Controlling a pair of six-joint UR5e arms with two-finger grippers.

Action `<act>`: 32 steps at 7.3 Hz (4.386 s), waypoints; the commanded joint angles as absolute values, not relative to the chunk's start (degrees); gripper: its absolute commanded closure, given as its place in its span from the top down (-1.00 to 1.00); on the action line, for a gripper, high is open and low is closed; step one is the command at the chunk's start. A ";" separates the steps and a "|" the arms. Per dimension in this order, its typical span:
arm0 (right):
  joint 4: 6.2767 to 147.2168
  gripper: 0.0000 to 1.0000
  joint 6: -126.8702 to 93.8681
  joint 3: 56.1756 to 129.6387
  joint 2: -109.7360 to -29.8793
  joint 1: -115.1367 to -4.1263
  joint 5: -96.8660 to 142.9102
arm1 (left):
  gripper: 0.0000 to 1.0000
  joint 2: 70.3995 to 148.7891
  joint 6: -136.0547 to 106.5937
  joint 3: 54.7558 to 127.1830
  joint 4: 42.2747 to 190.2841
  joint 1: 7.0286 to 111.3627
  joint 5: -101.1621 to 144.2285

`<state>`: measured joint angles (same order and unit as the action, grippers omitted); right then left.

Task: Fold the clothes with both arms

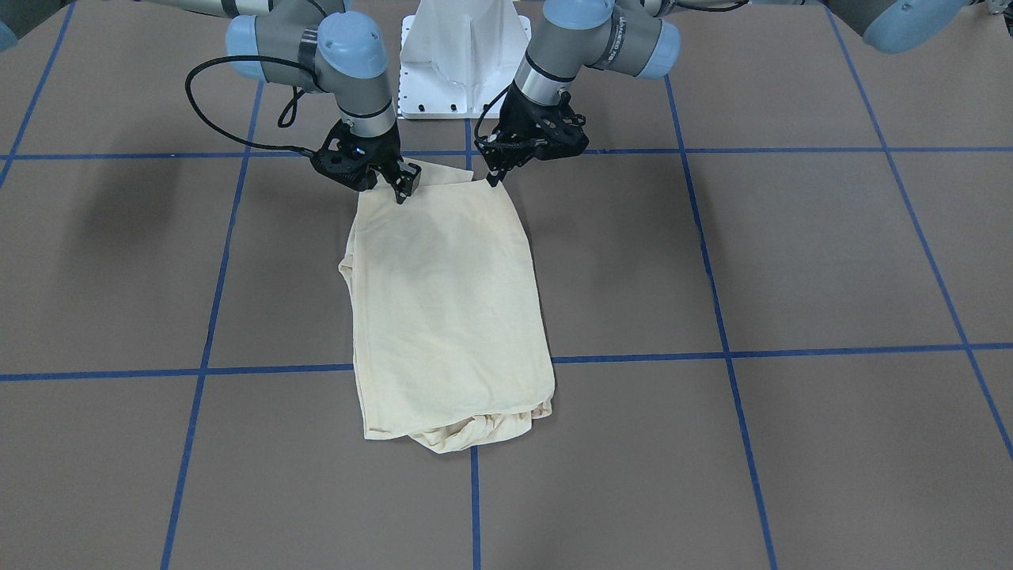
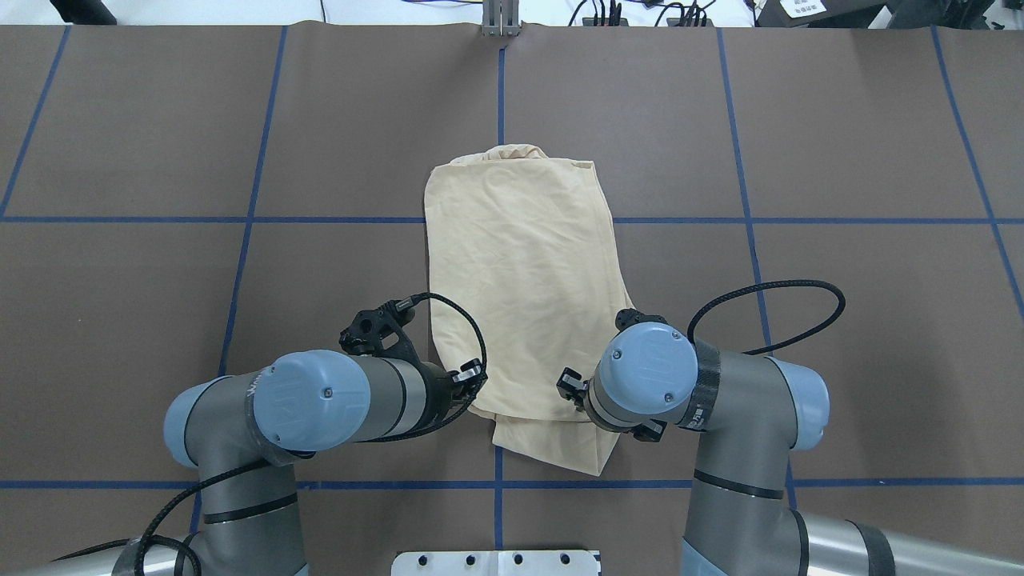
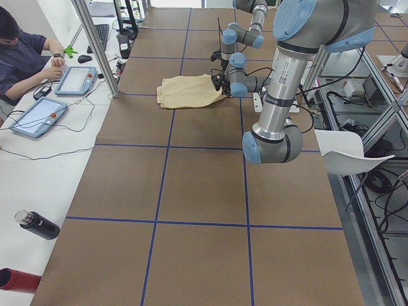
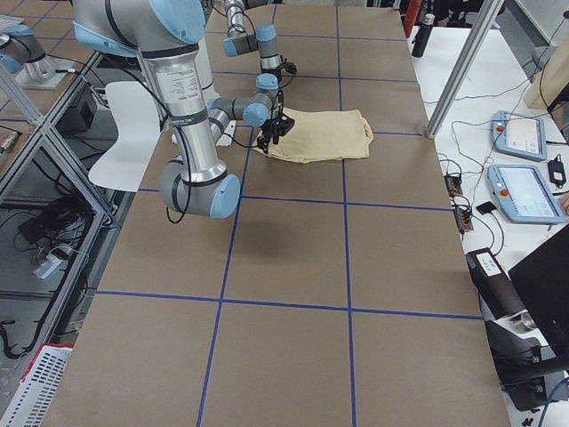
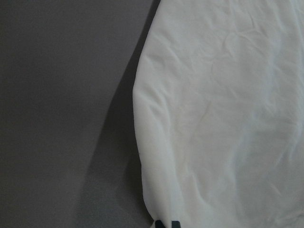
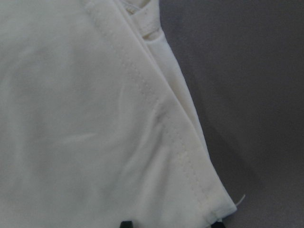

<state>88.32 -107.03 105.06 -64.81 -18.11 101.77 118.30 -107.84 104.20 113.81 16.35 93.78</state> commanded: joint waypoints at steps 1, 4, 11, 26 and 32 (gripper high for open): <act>88.77 -0.77 -106.96 105.47 -64.78 -18.11 101.87 | -1.00 118.30 -107.84 104.06 113.82 16.35 93.78; 91.85 -0.33 -106.96 106.70 -64.51 -18.19 102.13 | -1.00 118.30 -107.84 104.06 113.82 16.35 93.78; 91.41 0.99 -106.79 106.35 -64.95 -17.41 101.34 | -1.00 118.39 -107.84 104.06 113.82 16.35 93.78; 90.62 0.99 -112.37 105.47 -63.98 -17.49 100.55 | -1.00 118.39 -107.75 104.06 113.82 16.35 93.78; 88.60 0.99 -119.00 102.83 -63.81 -17.31 98.96 | -1.00 118.39 -107.75 103.97 113.73 16.35 93.78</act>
